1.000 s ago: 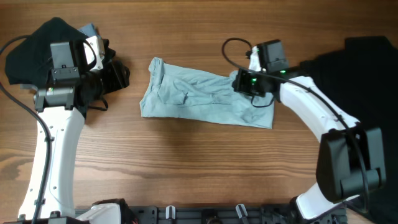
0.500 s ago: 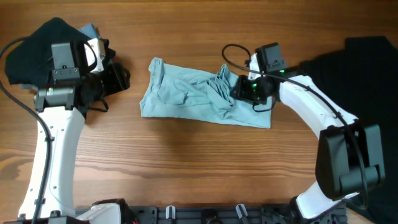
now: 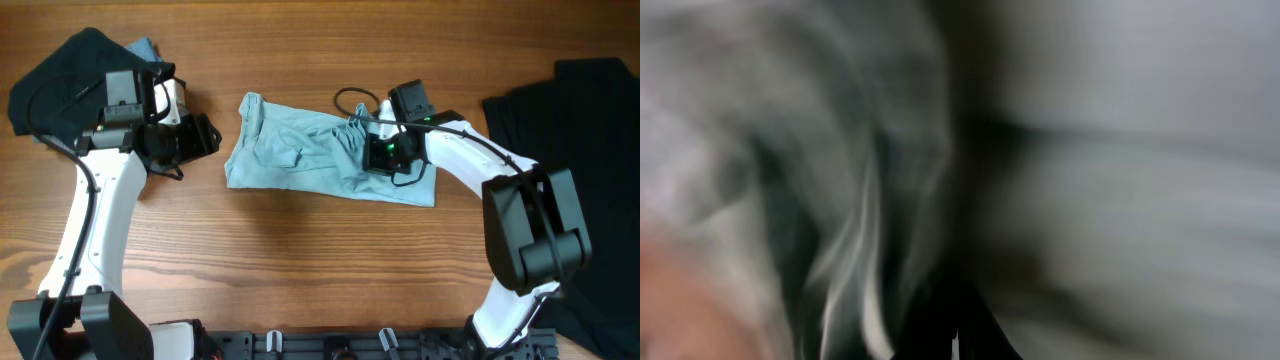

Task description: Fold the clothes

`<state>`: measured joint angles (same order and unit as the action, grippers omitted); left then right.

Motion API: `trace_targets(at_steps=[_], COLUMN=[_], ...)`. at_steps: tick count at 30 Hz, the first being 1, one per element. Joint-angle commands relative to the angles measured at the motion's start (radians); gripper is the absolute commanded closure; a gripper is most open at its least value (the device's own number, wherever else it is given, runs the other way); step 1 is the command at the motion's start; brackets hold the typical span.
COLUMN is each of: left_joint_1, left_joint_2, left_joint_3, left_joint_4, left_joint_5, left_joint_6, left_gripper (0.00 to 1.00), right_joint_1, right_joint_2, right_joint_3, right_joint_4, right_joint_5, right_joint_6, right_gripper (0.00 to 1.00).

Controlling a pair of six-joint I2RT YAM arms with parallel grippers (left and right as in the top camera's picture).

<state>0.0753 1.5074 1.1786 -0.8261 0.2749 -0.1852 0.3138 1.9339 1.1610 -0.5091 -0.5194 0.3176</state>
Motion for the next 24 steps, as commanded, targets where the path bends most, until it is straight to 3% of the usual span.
trace_targets(at_steps=[1,3,6,8,9,10,12,14,17,24], left_joint_1=[0.007,0.007,0.007,0.007,0.007,0.007,0.003,-0.011,-0.043,-0.121], left_joint_2=[-0.006,-0.005,-0.005,0.000,0.009,0.021,0.054,0.094,0.155,0.197], left_joint_3=[-0.003,-0.003,-0.003,-0.003,-0.003,-0.003,-0.003,-0.003,-0.003,-0.003], left_joint_4=[0.002,0.002,0.002,0.002,0.001,-0.002,-0.002,-0.001,0.000,0.010], left_joint_5=[0.020,0.020,0.020,0.021,0.021,0.021,0.025,0.029,0.088,0.084], left_joint_6=[0.025,0.025,0.025,0.026,0.025,0.025,0.026,0.032,0.082,0.104], left_gripper=[0.30,0.27,0.23,0.19,0.19,0.16,0.13,0.13,0.21,0.19], right_joint_1=[0.036,0.033,0.016,0.000,-0.012,-0.024,-0.045,-0.069,-0.101,-0.119], right_joint_2=[-0.120,-0.190,-0.277,-0.309,-0.315,-0.314,-0.301,-0.275,-0.217,-0.043], right_joint_3=[0.024,0.024,0.024,0.024,0.024,0.024,0.023,0.023,0.023,0.023], right_joint_4=[0.010,0.007,-0.009,-0.046,-0.072,-0.093,-0.122,-0.133,-0.132,-0.035], right_joint_5=[-0.318,-0.224,0.079,0.255,0.324,0.340,0.336,0.340,0.340,0.291], right_joint_6=[-0.325,-0.317,-0.178,-0.087,-0.045,-0.027,0.006,0.026,0.060,0.233], right_gripper=[0.96,0.94,0.87,0.67,0.65,0.66,0.82,0.88,0.89,0.92])
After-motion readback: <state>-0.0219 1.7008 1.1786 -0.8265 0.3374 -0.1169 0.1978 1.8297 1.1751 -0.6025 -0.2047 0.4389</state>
